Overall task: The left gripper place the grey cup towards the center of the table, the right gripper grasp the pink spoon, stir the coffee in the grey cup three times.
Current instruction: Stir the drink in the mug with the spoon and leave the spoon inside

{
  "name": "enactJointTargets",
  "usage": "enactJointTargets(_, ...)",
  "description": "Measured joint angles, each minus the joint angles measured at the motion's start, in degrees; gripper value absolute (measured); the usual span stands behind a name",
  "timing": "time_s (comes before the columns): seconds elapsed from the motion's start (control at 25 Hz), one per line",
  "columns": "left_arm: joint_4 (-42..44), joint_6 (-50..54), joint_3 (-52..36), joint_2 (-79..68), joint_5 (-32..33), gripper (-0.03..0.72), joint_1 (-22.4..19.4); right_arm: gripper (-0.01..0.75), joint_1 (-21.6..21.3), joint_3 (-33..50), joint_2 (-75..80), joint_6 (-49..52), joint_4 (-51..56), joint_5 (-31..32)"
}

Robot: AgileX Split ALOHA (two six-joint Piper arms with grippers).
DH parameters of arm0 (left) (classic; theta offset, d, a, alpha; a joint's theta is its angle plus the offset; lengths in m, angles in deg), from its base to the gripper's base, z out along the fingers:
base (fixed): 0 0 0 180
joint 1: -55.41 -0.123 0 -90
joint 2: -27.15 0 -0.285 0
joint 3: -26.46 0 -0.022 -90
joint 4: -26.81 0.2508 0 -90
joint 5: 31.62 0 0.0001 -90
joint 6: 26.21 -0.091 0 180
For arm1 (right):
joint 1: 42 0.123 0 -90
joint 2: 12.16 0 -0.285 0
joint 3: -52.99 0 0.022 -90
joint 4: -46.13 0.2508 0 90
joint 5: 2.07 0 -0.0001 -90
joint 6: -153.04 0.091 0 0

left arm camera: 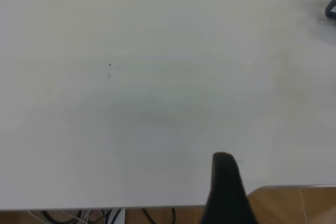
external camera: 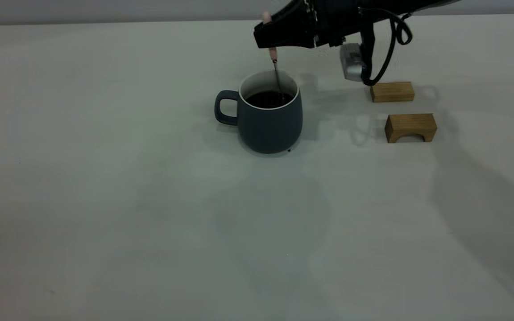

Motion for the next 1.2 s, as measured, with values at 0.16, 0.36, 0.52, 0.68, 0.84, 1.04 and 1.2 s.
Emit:
enactJointTargets(0.16,0.0,0.0,0.0,0.0,0.0,0.59,0.0,0.125,1.2,0.0,0.0,9.3,2.1,0.0)
enactJointTargets(0.36,0.0,0.0,0.0,0.0,0.0,0.59,0.0,0.125,3.2,0.0,0.0,7.7,6.6,0.0)
enactJointTargets(0.52,0.0,0.0,0.0,0.0,0.0,0.59,0.0,0.125,2.6,0.0,0.0,2.2,5.0,0.0)
enactJointTargets(0.68,0.0,0.0,0.0,0.0,0.0,0.59,0.0,0.125,1.1,0.0,0.1,0.1,-0.2,0.0)
enactJointTargets(0.84,0.0,0.0,0.0,0.0,0.0,0.59,0.0,0.125,0.1,0.0,0.1,-0.3,-2.2,0.0)
enactJointTargets(1.04,0.0,0.0,0.0,0.0,0.0,0.59,0.0,0.125,0.1,0.0,0.1,-0.3,-2.4,0.0)
enactJointTargets(1.2,0.0,0.0,0.0,0.0,0.0,0.59,0.0,0.125,0.1,0.0,0.1,-0.3,-0.3,0.0)
